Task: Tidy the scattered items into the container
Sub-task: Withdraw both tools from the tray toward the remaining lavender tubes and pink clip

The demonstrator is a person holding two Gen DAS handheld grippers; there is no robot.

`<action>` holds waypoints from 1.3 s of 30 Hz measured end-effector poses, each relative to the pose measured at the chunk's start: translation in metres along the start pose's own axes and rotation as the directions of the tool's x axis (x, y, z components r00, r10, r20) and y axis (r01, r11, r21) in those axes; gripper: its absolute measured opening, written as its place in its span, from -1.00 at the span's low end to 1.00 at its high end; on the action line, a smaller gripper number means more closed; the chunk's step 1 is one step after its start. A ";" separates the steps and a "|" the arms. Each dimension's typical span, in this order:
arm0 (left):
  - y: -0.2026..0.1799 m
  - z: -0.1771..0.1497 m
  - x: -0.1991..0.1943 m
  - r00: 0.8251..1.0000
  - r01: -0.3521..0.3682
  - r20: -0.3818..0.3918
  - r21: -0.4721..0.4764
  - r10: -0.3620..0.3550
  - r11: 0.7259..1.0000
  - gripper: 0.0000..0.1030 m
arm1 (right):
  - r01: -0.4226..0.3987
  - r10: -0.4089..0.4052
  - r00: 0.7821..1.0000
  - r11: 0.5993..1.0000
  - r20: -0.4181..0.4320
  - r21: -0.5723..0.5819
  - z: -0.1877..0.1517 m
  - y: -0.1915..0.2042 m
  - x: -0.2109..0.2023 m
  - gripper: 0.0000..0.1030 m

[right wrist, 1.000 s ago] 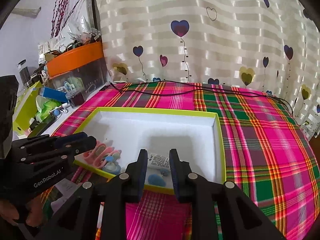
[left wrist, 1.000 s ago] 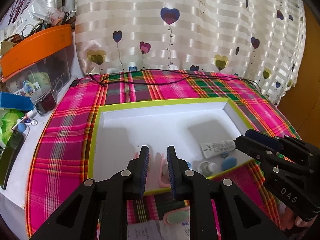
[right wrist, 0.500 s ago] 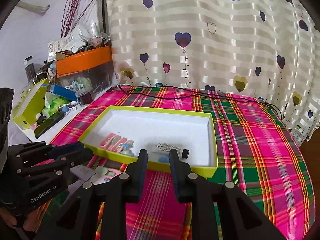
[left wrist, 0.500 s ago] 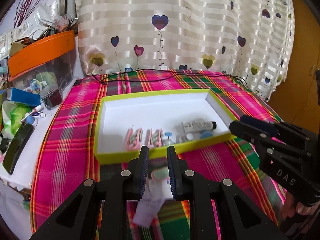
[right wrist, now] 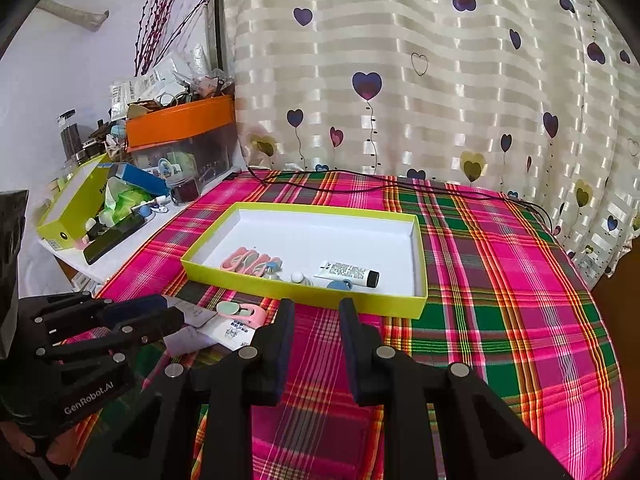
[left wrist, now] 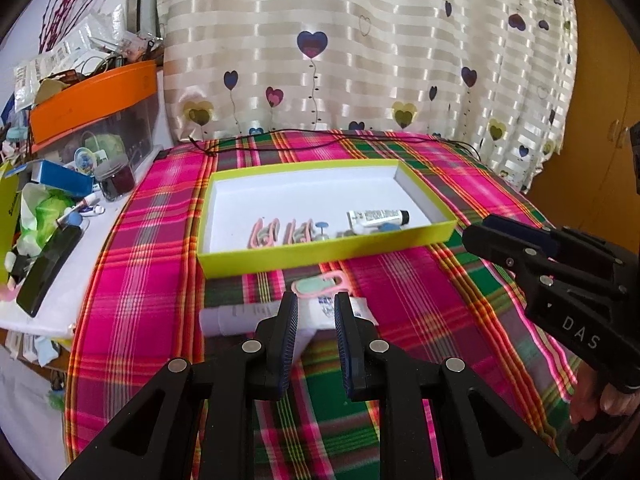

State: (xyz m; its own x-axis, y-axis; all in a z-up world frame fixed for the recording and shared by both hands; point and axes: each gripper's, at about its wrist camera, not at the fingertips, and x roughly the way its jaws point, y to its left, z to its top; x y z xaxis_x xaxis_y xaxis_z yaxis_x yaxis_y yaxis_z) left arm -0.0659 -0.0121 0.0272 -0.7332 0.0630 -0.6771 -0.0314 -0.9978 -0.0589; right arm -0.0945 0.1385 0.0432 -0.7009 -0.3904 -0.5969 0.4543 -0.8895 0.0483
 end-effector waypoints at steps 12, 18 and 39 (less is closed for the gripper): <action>-0.002 -0.013 -0.013 1.000 0.002 0.002 0.001 -0.002 1.000 -0.62 | -0.017 0.017 1.000 1.000 0.003 -0.014 -0.007 0.010 -0.011 -0.56; 0.002 -0.019 -0.018 1.000 0.001 -0.001 -0.007 -0.001 1.000 -0.62 | -0.024 0.025 1.000 0.999 0.002 -0.025 -0.010 0.016 -0.014 -0.55; 0.025 -0.040 -0.024 1.000 -0.001 -0.012 -0.039 0.000 0.999 -0.60 | -0.072 0.071 0.997 0.997 -0.043 -0.011 -0.028 0.018 -0.010 -0.53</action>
